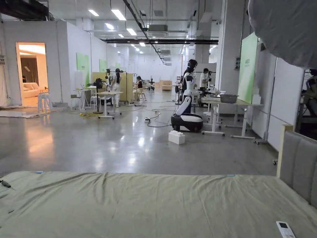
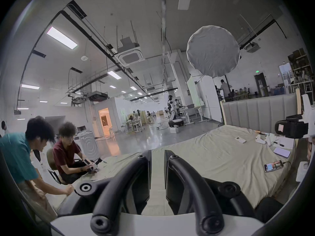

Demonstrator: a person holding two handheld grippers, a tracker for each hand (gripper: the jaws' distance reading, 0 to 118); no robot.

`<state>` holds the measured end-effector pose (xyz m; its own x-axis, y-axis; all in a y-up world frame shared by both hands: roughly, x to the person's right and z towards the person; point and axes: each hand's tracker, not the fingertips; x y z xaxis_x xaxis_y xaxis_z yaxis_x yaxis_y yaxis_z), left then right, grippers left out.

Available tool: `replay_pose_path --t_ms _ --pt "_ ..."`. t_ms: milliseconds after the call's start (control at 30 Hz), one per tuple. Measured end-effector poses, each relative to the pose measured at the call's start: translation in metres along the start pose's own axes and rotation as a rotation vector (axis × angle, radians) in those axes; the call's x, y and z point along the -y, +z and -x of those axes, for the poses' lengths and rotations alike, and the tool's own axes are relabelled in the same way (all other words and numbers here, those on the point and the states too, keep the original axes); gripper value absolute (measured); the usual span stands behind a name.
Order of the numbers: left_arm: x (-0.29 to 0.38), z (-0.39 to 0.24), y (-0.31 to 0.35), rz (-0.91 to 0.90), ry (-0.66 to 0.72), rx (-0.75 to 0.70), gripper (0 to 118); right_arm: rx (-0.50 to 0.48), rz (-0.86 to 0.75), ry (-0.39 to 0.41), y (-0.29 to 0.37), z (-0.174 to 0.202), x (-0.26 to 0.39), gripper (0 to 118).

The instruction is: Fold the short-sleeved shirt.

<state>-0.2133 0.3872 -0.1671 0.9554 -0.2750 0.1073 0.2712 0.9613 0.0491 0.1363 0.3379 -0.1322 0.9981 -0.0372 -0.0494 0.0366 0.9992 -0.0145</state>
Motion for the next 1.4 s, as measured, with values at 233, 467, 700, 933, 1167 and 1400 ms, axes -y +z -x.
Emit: replay_pose_path --t_ms 233,467,700,933,1167,1400 --pt "0.004 0.005 0.009 0.013 0.038 -0.040 0 0.014 0.006 0.092 -0.004 0.012 0.000 0" --pt "0.005 0.011 0.004 0.014 0.075 -0.045 0 0.001 0.010 0.078 -0.009 0.015 -0.001 0" --pt "0.014 0.016 -0.001 0.011 0.101 0.007 9 0.015 0.039 0.008 -0.012 0.016 0.002 9" --pt "0.020 0.017 -0.001 0.028 0.127 -0.008 97 0.045 0.007 0.050 -0.012 0.019 0.001 85" --pt "0.021 0.017 -0.001 0.021 0.165 -0.010 118 0.038 0.017 0.027 -0.012 0.019 -0.001 117" --pt "0.019 0.018 0.002 0.009 0.164 -0.013 118 0.051 0.030 0.047 -0.014 0.020 -0.002 118"
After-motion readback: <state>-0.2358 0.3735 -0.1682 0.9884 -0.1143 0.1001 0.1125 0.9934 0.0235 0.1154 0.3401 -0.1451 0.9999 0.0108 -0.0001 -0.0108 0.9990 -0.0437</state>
